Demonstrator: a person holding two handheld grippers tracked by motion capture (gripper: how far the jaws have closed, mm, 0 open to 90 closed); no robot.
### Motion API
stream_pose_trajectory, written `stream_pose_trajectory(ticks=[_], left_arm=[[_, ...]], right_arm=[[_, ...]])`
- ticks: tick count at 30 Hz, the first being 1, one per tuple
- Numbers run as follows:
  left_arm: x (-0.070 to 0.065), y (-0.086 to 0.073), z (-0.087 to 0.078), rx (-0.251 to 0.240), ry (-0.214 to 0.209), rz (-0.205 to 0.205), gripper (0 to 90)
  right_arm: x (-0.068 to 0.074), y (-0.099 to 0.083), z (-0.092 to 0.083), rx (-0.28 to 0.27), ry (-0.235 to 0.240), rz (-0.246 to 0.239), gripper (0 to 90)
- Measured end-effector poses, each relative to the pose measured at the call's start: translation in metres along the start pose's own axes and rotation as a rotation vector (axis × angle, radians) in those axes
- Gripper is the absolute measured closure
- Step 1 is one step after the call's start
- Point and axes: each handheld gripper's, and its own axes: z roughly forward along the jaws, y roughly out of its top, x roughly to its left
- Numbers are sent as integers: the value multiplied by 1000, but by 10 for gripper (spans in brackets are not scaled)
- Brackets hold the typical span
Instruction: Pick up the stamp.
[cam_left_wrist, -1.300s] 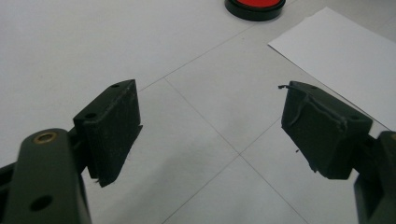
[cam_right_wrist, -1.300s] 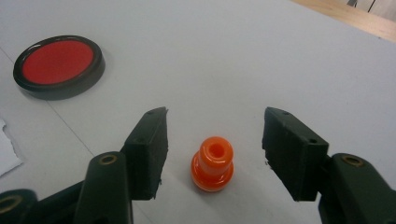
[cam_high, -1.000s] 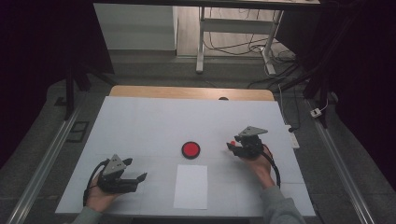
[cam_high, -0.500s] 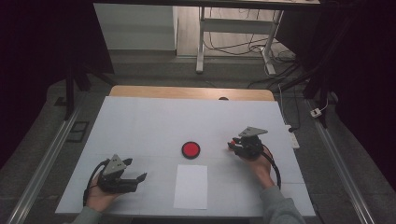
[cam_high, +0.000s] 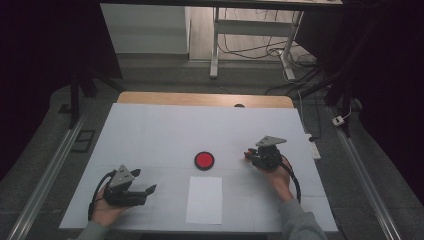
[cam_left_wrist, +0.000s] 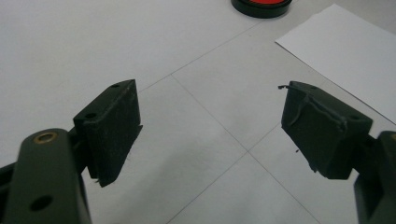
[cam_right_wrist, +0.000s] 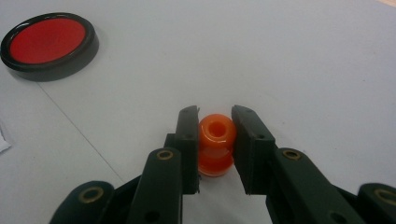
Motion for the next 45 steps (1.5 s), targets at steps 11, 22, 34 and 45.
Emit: stream_pose_trajectory(ticks=[11,22,34,45], left_arm=[[-1,0,2,8,0,6,198],[-2,0,2,10,1,11,198],[-2,0,2,5,3,10,199],[-2,0,2,7,2,13,199]], right_arm=[[0,2,-5,-32,6,7,719],[0,4,-10,-51,2,15,718],[4,9,-23,-116,24,20,719],[5,13,-34,-144,38,25,719]])
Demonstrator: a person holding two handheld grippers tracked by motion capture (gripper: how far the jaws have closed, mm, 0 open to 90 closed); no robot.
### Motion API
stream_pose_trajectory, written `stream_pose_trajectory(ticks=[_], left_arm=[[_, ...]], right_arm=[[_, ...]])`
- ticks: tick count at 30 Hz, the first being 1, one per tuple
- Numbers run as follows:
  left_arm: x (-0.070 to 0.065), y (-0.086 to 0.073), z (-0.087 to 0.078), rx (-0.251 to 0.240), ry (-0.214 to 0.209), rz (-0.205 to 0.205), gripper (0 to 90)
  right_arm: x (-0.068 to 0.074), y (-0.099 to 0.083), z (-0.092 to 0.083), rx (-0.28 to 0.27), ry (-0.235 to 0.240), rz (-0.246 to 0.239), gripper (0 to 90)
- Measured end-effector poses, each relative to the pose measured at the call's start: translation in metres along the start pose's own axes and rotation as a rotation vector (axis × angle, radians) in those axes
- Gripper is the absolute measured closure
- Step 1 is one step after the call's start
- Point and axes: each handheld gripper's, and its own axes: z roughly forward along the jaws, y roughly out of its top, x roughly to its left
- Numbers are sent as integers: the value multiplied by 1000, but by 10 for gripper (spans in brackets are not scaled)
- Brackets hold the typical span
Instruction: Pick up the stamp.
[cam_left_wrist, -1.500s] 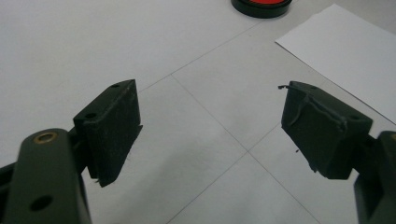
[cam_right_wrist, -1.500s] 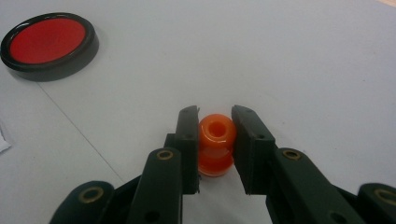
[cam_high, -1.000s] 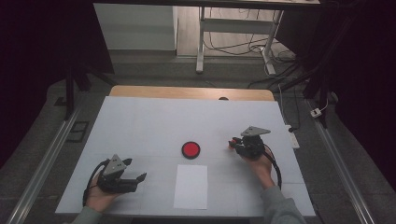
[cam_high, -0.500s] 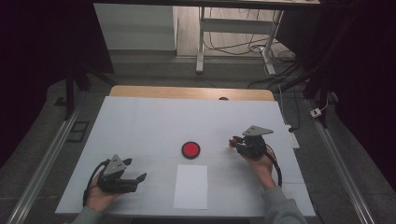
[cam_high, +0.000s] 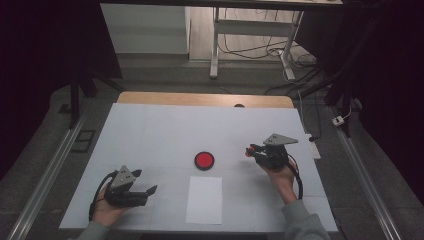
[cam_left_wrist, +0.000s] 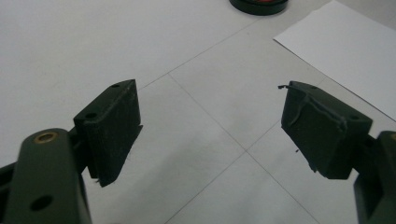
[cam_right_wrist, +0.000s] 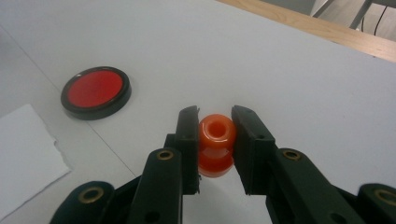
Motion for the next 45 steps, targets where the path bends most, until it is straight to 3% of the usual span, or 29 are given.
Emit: stream_pose_trajectory(ticks=[17,31,45], left_arm=[[1,0,1,-8,-15,-11,198],[0,0,0,-4,-7,-7,196],[-2,-1,0,-8,-4,-9,196]], right_arm=[[8,6,-8,-52,40,3,719],[31,12,-16,-83,106,-16,718],[54,10,-16,-72,163,-42,718]])
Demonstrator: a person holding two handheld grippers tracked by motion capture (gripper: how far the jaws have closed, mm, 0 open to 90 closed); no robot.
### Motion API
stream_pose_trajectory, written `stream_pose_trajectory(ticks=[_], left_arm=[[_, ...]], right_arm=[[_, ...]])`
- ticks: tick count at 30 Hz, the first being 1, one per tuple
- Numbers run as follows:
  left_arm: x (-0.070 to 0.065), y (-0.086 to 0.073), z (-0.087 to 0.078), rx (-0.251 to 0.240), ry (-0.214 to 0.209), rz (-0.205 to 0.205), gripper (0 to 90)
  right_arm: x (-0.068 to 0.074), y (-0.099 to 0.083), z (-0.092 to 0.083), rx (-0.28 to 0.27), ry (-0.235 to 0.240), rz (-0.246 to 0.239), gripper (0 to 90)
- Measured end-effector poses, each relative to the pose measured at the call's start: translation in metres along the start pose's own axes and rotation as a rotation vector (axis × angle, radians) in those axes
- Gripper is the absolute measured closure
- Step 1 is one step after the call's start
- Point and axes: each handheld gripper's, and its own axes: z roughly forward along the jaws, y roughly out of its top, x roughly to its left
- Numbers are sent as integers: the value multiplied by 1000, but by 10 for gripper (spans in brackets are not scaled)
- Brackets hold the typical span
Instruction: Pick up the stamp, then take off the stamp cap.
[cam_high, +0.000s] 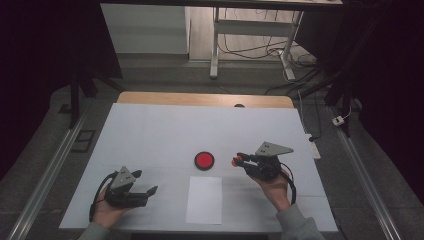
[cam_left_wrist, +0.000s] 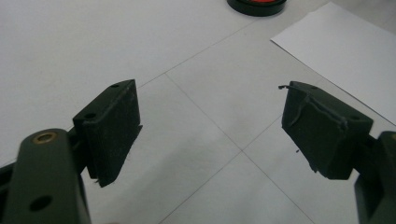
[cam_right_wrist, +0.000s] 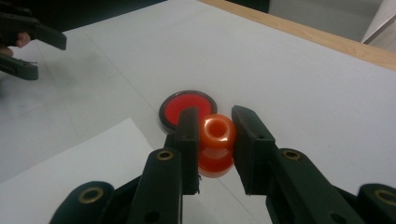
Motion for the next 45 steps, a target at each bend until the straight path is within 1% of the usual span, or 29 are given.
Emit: stream_pose_trajectory(ticks=[3,5,7,9,12,17,18,19,21,23,24,26,27,35,38,40,45], left_arm=[[0,0,0,-1,4,-1,196],[1,0,0,0,6,-2,196],[1,0,0,0,3,-3,196],[1,0,0,-2,4,-1,196],[1,0,0,-2,7,2,196],[1,0,0,0,10,3,196],[1,0,0,0,11,2,196],[1,0,0,1,11,2,196],[1,0,0,2,13,3,196],[1,0,0,2,12,5,196],[0,0,0,2,12,5,196],[0,0,0,2,11,6,196],[0,0,0,2,11,6,196],[0,0,0,4,11,7,196],[0,0,1,7,15,11,196],[-2,0,0,8,24,19,196],[-3,0,-1,3,22,21,196]], right_arm=[[4,1,0,3,7,-12,718],[6,2,0,6,2,-16,719],[10,3,1,6,17,-24,718],[12,3,2,9,21,-27,718],[18,3,3,2,48,-26,718],[29,5,6,1,82,-40,719],[29,5,6,1,82,-40,719],[32,5,8,-2,93,-42,718],[35,5,10,11,104,-49,718],[36,4,11,11,112,-46,718],[38,3,14,13,126,-38,718],[39,3,15,15,131,-38,718],[41,2,17,13,142,-36,718],[45,3,18,13,149,-48,718],[45,2,18,8,148,-47,718],[45,3,17,3,148,-57,718],[45,4,18,-11,150,-58,718]])
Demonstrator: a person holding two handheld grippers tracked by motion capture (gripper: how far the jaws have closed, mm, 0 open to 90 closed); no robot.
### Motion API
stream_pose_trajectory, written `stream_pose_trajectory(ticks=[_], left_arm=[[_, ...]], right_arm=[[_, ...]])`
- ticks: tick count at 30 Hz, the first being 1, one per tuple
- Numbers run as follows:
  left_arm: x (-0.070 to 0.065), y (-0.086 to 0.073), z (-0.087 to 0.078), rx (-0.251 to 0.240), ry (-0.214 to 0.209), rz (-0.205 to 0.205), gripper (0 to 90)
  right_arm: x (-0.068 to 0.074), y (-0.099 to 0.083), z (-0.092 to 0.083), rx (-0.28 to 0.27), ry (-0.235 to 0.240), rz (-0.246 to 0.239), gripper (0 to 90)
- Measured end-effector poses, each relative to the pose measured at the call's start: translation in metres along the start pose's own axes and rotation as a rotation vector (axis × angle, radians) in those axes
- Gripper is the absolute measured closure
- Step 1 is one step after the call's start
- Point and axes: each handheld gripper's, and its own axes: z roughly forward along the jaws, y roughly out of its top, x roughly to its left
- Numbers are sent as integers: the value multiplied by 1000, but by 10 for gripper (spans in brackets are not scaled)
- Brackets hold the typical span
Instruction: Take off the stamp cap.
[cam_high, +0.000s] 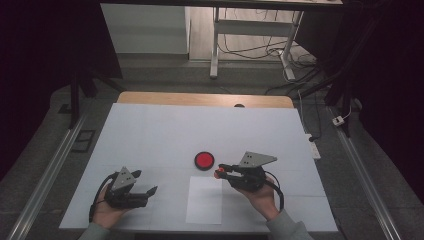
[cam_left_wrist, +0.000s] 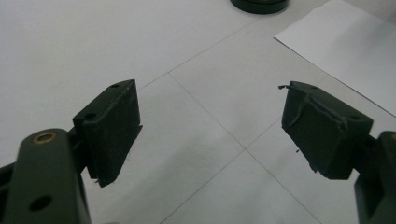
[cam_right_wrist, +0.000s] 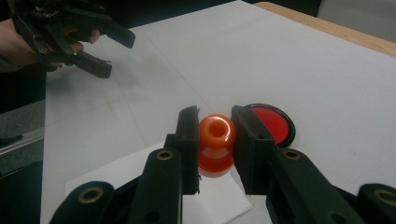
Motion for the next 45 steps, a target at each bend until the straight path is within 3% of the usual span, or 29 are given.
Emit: stream_pose_trajectory(ticks=[8,26,45], left_arm=[[-7,5,1,-13,6,16,195],[-30,31,17,-15,-71,67,193],[-36,47,35,-19,-130,76,195]], right_arm=[[0,0,-1,-2,3,5,718],[2,0,1,-15,27,14,718],[6,1,8,-12,27,0,718]])
